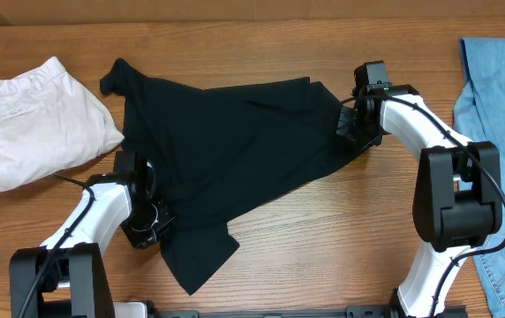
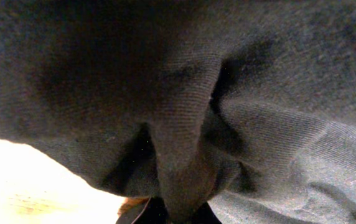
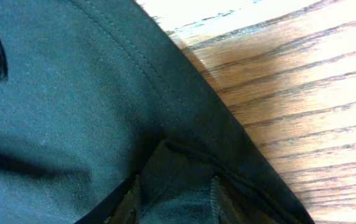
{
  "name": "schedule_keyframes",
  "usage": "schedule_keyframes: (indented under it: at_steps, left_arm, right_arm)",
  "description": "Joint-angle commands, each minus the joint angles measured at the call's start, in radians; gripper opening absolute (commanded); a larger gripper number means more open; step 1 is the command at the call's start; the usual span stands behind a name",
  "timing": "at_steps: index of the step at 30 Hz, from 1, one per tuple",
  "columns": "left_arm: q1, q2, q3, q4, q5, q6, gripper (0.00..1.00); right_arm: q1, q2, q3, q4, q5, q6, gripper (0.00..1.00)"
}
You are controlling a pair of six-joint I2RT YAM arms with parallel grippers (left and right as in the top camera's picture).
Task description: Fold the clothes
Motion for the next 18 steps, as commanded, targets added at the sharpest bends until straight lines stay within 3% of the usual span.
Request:
schedule_keyframes:
  at_steps: [1,4,9,15,18]
  left_arm:
    - [0.006,0.017,-0.020,0.034,-0.060,0.023,0.04]
    - [0.006,0.017,-0.020,0.034,-0.060,0.023,0.05]
    - [0.006,0.017,-0.020,0.034,-0.059,0.023,0.04]
    - [0.006,0.016,-0.015,0.024,-0.058,0.028,0.04]
    - [0.006,0.015,0.027,-0.018,-0.021,0.094,0.04]
  right_arm:
    - [0.005,0.013,-0.005,0.000,-0.005,0.009,0.35]
    - [0.003,0.003,0.003,-0.014,-0.004,0.010,0.33]
    - [0.003,-0.044,0.010,-0.024,0.014,0.008,0.04]
    - [0.003,-0.098,0.011,-0.057,0.021,0.008,0.04]
    - [0.003,-0.148,0.018,-0.095,0.058,0.008,0.04]
